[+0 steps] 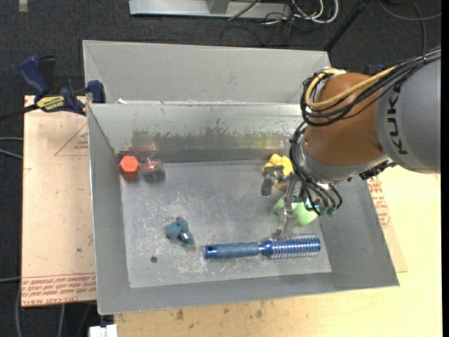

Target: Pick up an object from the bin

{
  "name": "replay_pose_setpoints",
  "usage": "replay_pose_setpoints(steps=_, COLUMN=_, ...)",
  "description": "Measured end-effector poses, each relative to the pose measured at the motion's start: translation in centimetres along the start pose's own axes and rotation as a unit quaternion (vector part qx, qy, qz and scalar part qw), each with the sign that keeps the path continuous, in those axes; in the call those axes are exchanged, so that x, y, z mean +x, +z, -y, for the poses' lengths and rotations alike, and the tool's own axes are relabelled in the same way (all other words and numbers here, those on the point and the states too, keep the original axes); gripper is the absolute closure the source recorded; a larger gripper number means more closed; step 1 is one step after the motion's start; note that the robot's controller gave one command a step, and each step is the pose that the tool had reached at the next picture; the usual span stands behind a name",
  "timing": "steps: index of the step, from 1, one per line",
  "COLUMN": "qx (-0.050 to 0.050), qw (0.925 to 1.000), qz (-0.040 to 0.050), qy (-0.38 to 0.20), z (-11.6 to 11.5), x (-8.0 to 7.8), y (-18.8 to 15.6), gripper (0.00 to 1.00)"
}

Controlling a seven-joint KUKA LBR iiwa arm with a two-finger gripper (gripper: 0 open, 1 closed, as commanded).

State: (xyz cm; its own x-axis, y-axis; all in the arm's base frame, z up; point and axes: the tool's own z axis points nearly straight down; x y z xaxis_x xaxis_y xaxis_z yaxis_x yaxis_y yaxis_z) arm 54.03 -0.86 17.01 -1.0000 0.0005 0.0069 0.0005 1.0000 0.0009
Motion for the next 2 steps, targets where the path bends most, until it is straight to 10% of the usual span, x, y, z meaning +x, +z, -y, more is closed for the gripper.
replay_pose_setpoints(steps=1, qx=0.0, qw=0.9992, qz=-0.0007, qy=-0.04, z=6.5, x=4.8, y=9.2, gripper=0.0)
replay_pose_setpoints(steps=2, qx=0.001, qw=0.9737, qz=0.0044, qy=-0.228, z=5.8, x=6.0, y=5.1, gripper=0.0)
